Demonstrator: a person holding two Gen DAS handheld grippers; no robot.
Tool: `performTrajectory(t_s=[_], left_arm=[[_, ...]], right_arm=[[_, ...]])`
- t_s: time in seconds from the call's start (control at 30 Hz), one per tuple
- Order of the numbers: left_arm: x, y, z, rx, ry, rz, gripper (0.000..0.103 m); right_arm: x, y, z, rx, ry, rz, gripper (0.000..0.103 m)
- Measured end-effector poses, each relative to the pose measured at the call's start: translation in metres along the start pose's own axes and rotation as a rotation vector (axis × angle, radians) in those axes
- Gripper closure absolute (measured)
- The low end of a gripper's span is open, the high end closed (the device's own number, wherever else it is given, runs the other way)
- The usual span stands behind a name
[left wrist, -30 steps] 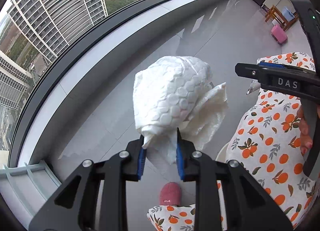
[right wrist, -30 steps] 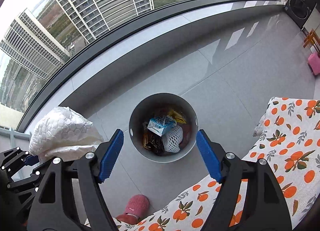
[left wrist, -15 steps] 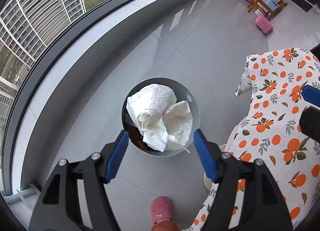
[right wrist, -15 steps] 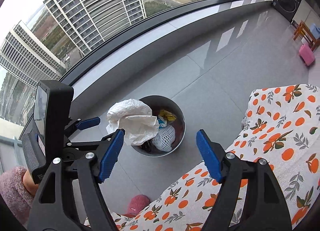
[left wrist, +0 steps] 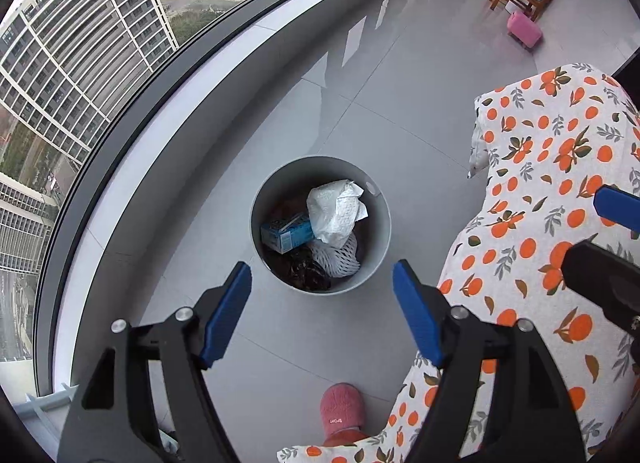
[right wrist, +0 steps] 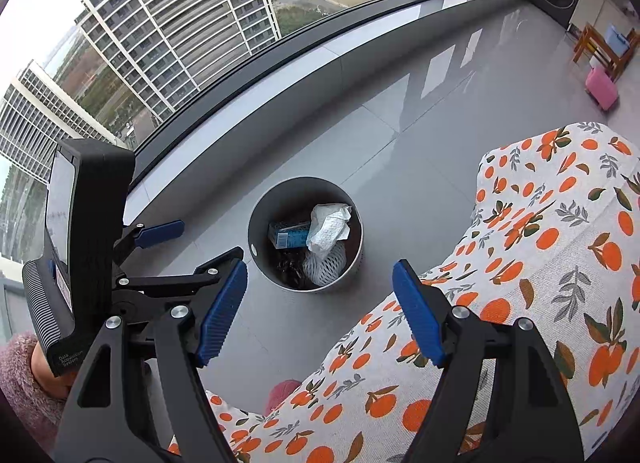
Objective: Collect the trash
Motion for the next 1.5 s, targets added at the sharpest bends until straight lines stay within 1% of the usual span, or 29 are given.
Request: performTrajectory(t_s=[0.1,0.27,0.37,0.43,0.47,0.53,0.6,0.67,0.8,0.93,1.0,1.1,1.23,1.33,1.5], left_arm=[[-0.029,-0.002,-0.009,-0.010,-0.014,0.001,0.030],[-0.083,-0.007,-0.032,-0.015,-0.045,0.046,0.030],[-0.122,-0.015,-0.052,-0.020,-0.055,0.058,0.030],[-0.153,-0.025,-0.068,-0.020,-0.067,0.063,0.030],[-0.169,-0.031,-0.077,-0.019,-0.071,0.068,0.030],[-0.202,-0.046,-0.097,-0.018,-0.076,0.072,0.030],[-0.234,-0.063,-0.118,-0.009,-0.079,0.068,0.025],[-0.267,-0.083,-0.140,0.008,-0.091,0.069,0.023],[-0.330,-0.124,-0.181,0.053,-0.111,0.072,0.023],[-0.392,-0.164,-0.211,0.084,-0.116,0.039,0.023],[-0.421,-0.181,-0.224,0.104,-0.128,0.030,0.023],[-0.460,-0.200,-0.235,0.140,-0.153,0.034,0.023],[-0.501,-0.221,-0.245,0.188,-0.169,-0.013,0.022],[-0.522,-0.232,-0.247,0.235,-0.183,-0.039,0.022],[-0.544,-0.239,-0.251,0.311,-0.182,-0.040,0.022]], right_arm=[[-0.021,0.004,-0.010,-0.001,-0.023,0.003,0.025],[-0.072,0.011,-0.035,-0.017,-0.061,-0.009,0.023],[-0.110,0.015,-0.061,-0.021,-0.079,-0.004,0.019],[-0.139,0.018,-0.085,-0.028,-0.085,0.002,0.013],[-0.155,0.018,-0.097,-0.031,-0.089,0.001,0.012],[-0.188,0.016,-0.125,-0.035,-0.098,-0.009,0.008],[-0.224,0.011,-0.155,-0.032,-0.106,-0.024,0.007],[-0.260,0.001,-0.182,-0.017,-0.118,-0.035,0.007],[-0.331,-0.026,-0.228,0.020,-0.150,-0.059,0.007],[-0.400,-0.042,-0.272,0.041,-0.174,-0.085,0.007],[-0.431,-0.045,-0.290,0.048,-0.190,-0.097,0.007],[-0.470,-0.042,-0.314,0.069,-0.202,-0.122,0.007],[-0.512,-0.042,-0.340,0.131,-0.222,-0.152,0.007],[-0.536,-0.042,-0.356,0.186,-0.248,-0.181,0.007],[-0.557,-0.044,-0.374,0.309,-0.290,-0.191,0.007]])
Point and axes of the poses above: each gripper's, at about its wrist camera, not at the fingertips, and x roughly the way its jaws point, y to its left, z to its top, the point moved 9 cm from there along x, roughly the way its jaws point, and after that the axes turned 14 degrees about z, right-handed, at the moved point
